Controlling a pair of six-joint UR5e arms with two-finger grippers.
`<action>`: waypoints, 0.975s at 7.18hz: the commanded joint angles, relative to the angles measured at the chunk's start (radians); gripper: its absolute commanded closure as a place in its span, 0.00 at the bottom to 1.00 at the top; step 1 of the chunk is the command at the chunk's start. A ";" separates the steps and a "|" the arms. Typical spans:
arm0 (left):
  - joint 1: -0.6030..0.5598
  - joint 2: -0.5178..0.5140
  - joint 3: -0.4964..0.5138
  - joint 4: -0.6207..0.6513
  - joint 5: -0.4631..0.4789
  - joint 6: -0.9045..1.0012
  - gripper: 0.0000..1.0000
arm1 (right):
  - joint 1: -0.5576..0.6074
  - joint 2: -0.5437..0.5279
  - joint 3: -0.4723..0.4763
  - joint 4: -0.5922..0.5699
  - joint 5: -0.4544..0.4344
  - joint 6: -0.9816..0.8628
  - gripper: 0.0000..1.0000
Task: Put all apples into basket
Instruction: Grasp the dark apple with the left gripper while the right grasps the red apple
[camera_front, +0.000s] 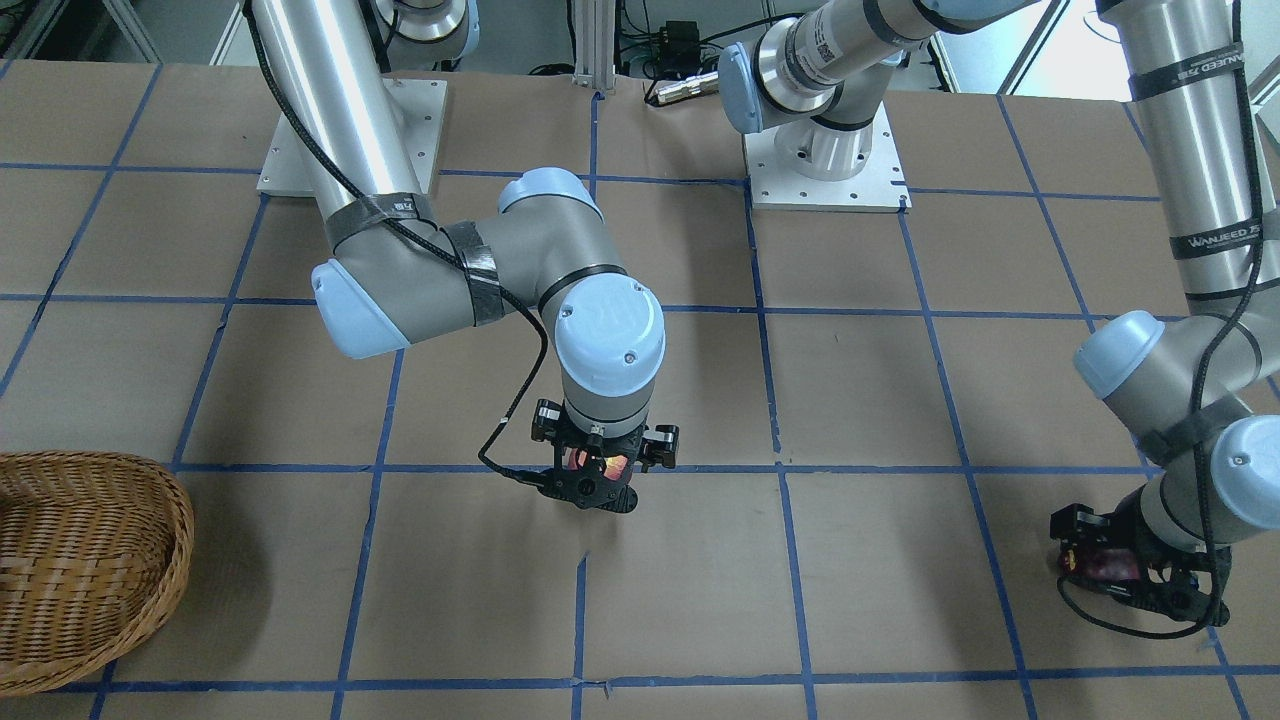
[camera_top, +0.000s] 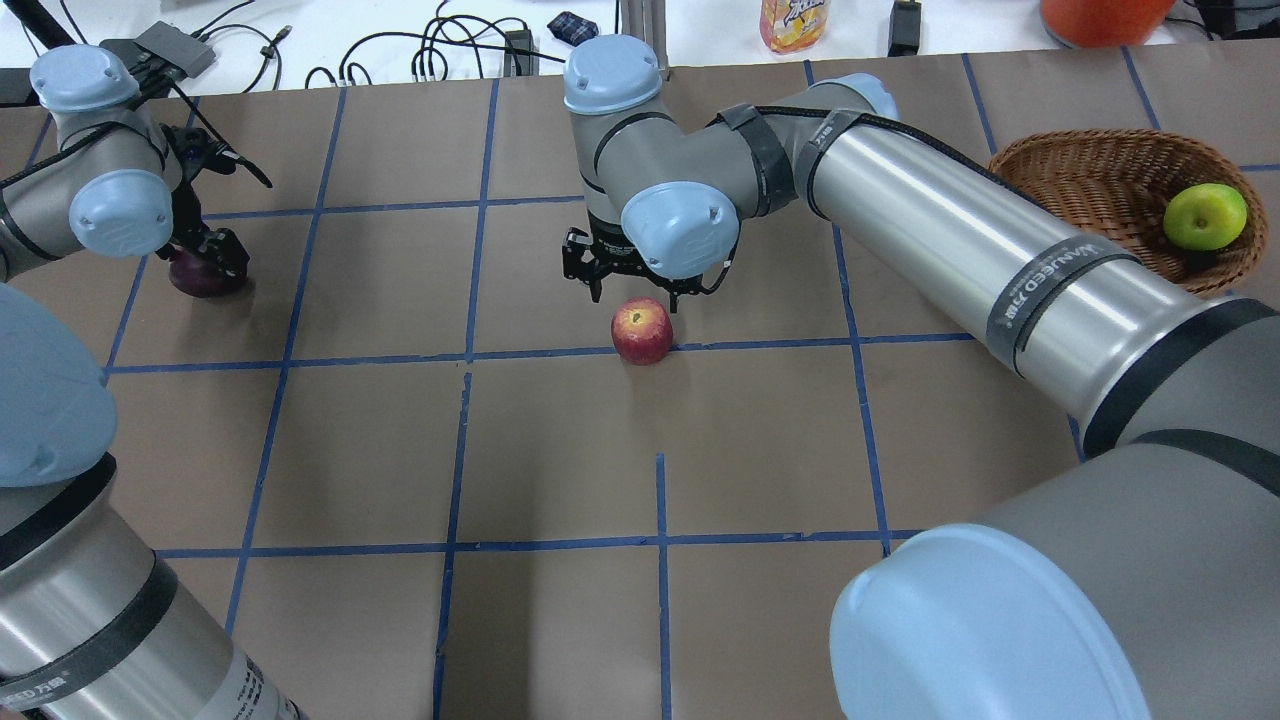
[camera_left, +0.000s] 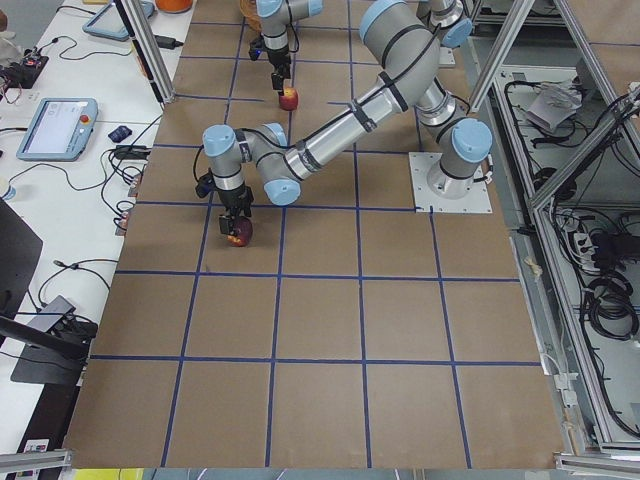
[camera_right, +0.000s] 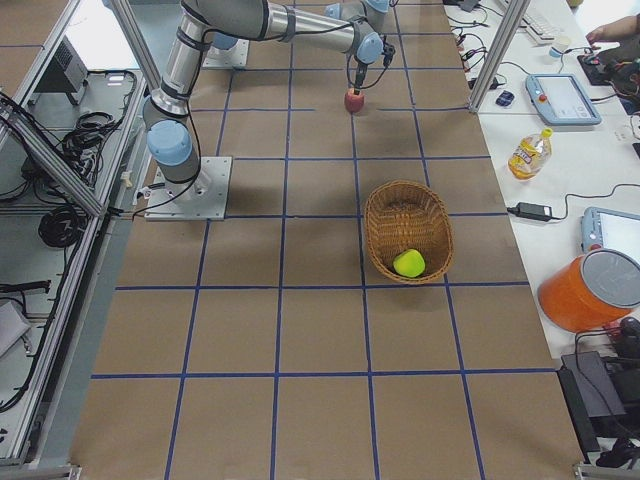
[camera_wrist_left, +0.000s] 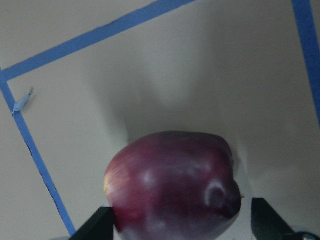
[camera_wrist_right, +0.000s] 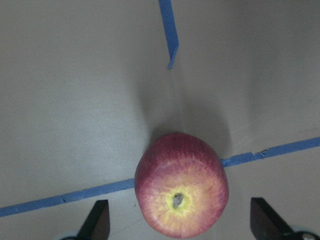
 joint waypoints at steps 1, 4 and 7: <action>0.026 -0.023 0.024 0.003 0.002 0.007 0.00 | 0.005 0.013 0.043 -0.005 0.001 -0.002 0.00; 0.049 -0.047 0.035 0.016 -0.014 0.005 0.29 | 0.005 0.064 0.043 -0.092 0.020 -0.002 0.00; -0.001 -0.006 0.033 -0.038 -0.114 -0.055 0.77 | 0.004 0.062 0.038 -0.093 0.024 -0.015 1.00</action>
